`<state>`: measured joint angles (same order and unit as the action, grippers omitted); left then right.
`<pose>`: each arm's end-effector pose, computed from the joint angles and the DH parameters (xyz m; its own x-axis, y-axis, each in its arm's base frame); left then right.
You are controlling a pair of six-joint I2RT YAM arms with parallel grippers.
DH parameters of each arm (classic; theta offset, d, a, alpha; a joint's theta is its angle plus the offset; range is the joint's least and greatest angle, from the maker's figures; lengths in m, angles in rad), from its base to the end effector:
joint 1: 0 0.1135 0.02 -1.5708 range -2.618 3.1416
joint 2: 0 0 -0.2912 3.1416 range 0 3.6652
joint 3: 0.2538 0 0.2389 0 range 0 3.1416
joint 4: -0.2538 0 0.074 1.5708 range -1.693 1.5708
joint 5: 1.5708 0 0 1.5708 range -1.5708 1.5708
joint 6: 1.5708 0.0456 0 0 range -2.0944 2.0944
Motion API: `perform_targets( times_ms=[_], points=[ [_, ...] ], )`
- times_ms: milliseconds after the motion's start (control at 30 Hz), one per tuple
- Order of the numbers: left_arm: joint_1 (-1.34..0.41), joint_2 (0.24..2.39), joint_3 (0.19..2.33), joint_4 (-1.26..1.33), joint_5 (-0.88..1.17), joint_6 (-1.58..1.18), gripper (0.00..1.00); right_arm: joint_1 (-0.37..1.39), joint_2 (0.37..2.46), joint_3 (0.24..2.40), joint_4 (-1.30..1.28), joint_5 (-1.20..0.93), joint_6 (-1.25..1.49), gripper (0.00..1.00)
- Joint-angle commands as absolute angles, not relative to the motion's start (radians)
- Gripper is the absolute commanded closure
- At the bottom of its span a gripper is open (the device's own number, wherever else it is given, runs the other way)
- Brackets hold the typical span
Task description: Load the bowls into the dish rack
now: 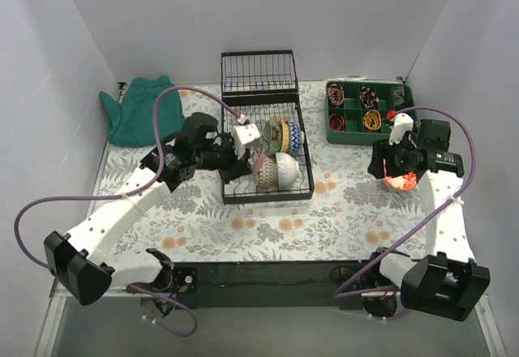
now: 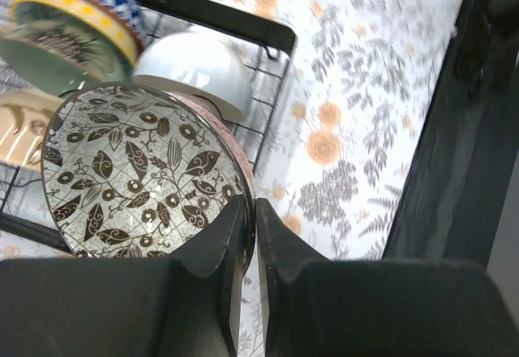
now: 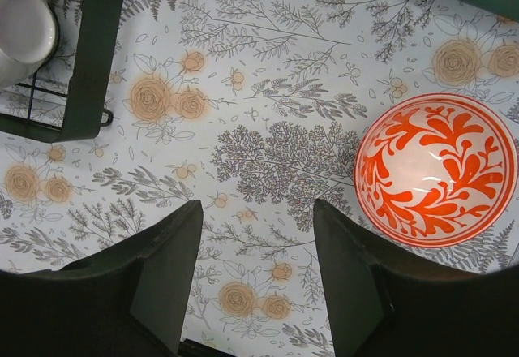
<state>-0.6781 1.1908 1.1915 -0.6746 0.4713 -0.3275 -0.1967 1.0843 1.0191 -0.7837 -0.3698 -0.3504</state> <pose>0.1683 -0.1621 0.3725 -0.7288 0.2191 -0.6487 0.6345 0.5722 -0.5196 0.1950 -0.0220 0.3283 -0.6735 -0.1921 -0.7138 -0.3015 0.9531 0.0280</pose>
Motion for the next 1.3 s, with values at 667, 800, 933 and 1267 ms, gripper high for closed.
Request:
perform_targets(
  times_ms=[667,800,933,1267],
  points=[
    [-0.227,1.431,0.603,0.817,1.051,-1.796,1.00,-0.201,1.322,1.227,-0.890,-0.206,-0.414,0.35],
    [-0.227,1.468,0.549,0.902,1.019,-1.880,1.00,-0.199,1.315,1.227,-0.899,-0.189,-0.413,0.35],
    [-0.225,1.551,0.489,1.089,0.971,-2.031,1.00,-0.201,1.309,1.215,-0.900,-0.179,-0.410,0.35],
    [-0.225,1.692,0.522,1.207,0.945,-2.144,1.00,-0.201,1.298,1.167,-0.891,-0.173,-0.411,0.35]
  ],
)
